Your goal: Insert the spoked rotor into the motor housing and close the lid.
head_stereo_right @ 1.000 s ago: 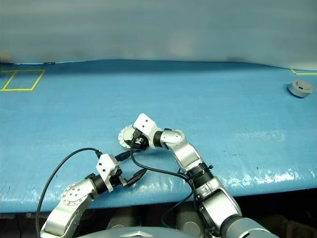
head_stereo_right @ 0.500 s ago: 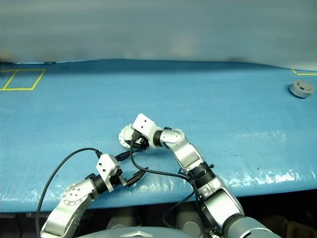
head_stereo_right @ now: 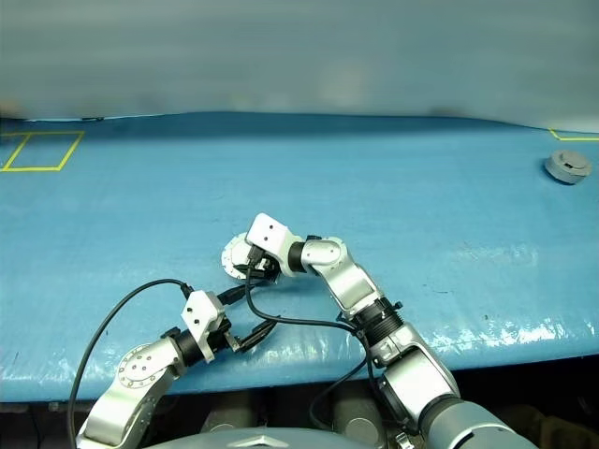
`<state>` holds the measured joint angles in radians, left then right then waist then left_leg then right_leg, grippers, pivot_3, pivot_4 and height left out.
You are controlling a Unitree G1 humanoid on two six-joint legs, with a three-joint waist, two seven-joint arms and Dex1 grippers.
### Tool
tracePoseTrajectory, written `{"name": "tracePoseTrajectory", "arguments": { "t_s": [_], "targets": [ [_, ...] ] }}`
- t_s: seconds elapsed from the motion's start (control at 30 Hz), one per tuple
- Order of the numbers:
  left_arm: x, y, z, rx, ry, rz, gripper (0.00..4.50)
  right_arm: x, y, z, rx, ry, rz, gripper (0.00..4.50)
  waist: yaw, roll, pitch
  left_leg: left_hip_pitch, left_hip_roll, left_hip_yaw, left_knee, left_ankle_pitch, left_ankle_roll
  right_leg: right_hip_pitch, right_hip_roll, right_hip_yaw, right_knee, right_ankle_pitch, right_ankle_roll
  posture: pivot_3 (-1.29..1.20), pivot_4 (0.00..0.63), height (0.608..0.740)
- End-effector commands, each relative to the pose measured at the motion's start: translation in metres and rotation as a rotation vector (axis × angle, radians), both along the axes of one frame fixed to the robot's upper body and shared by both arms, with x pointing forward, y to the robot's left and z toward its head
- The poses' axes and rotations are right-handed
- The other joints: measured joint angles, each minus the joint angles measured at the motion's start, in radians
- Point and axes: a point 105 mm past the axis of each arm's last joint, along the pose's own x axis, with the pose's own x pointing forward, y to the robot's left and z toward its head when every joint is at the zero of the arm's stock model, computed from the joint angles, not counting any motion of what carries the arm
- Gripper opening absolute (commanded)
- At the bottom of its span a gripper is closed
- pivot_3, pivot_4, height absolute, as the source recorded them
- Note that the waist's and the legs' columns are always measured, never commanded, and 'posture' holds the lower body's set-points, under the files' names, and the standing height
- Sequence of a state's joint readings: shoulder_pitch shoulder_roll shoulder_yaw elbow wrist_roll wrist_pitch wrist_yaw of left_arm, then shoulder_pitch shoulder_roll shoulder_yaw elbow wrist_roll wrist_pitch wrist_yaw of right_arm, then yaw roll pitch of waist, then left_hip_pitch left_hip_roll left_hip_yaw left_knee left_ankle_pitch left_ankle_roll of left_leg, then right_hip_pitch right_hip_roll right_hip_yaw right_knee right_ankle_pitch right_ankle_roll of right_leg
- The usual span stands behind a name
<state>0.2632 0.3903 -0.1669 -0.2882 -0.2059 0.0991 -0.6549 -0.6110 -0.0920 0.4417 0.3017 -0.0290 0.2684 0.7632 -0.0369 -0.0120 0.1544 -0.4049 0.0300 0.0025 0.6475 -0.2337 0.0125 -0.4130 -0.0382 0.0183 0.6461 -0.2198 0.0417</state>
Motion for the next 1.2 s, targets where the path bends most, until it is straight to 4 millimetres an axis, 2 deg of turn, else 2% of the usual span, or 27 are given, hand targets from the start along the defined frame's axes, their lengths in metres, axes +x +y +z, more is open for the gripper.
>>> {"name": "tracePoseTrajectory", "arguments": {
  "t_s": [0.03, 0.43, 1.2],
  "targets": [
    [0.000, -0.003, 0.010, -0.026, -0.039, -0.007, 4.50, 0.002, 0.007, 0.019, 0.055, -0.046, 0.027, 3.25, 0.000, 0.000, 0.000, 0.000, 0.000, 0.000, 0.000, 0.000, 0.000, 0.000, 0.000, 0.000, 0.000, 0.000, 0.000, 0.00, 0.150, 0.740],
    [0.000, -0.003, 0.010, -0.021, -0.038, -0.009, 4.50, -0.004, 0.007, 0.010, 0.059, 0.026, 0.019, 3.25, 0.000, 0.000, 0.000, 0.000, 0.000, 0.000, 0.000, 0.000, 0.000, 0.000, 0.000, 0.000, 0.000, 0.001, -0.001, 0.00, 0.150, 0.740],
    [0.001, -0.003, 0.009, -0.020, -0.037, -0.015, 4.50, 0.001, 0.004, 0.005, 0.020, 0.040, -0.197, 3.25, 0.002, 0.000, 0.000, 0.000, 0.000, 0.000, 0.000, 0.000, 0.000, 0.000, 0.000, 0.000, 0.000, 0.000, -0.001, 0.00, 0.150, 0.740]
  ]
}}
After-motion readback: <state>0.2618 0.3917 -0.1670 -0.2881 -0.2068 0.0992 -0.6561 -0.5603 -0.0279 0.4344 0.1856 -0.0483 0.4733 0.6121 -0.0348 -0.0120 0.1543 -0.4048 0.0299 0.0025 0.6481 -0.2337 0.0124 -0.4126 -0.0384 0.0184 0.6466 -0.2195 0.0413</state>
